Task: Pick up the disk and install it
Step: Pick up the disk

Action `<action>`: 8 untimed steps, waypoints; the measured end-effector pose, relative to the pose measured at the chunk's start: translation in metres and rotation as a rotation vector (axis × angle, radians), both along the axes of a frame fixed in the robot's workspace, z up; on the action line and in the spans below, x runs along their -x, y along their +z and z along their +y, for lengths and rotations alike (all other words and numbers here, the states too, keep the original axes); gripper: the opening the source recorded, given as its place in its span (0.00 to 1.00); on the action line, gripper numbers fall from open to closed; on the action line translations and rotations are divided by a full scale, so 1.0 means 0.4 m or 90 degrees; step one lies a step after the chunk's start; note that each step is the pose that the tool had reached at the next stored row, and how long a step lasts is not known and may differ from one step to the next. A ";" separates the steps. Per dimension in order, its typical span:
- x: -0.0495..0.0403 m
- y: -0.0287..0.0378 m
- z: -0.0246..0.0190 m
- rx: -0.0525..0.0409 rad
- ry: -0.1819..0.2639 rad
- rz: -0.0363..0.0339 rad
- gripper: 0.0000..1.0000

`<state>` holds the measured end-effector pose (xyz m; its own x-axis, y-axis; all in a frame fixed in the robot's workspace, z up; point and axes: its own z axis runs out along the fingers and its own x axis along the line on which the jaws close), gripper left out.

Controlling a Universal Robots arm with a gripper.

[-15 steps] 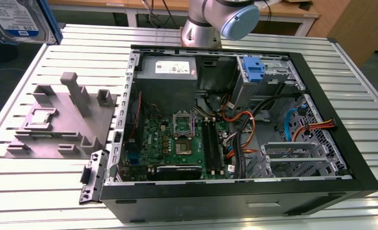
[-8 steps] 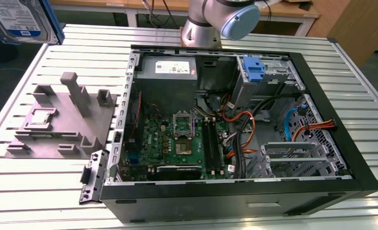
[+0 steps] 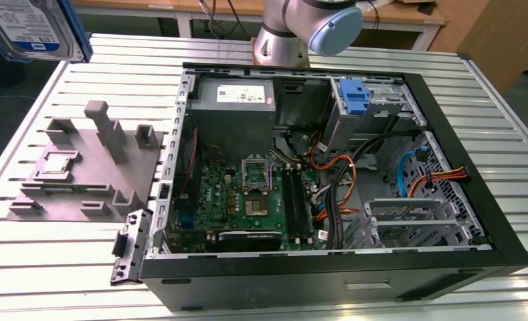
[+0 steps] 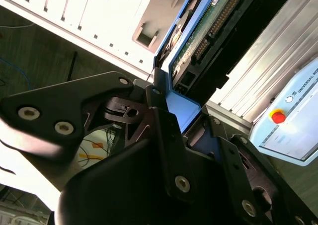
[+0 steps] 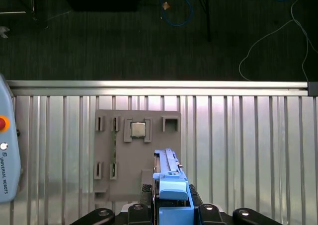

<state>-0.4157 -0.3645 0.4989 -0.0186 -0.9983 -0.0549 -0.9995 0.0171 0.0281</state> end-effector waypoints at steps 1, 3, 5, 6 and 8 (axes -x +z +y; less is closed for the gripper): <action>-0.001 0.000 0.000 0.0000 0.000 -0.0001 0.37; -0.003 0.000 0.000 0.0000 0.000 0.0000 0.37; -0.011 0.000 0.000 0.0000 0.000 0.0000 0.37; -0.012 0.000 0.000 0.0000 0.000 0.0000 0.37; -0.013 0.000 0.000 0.0000 0.000 0.0000 0.37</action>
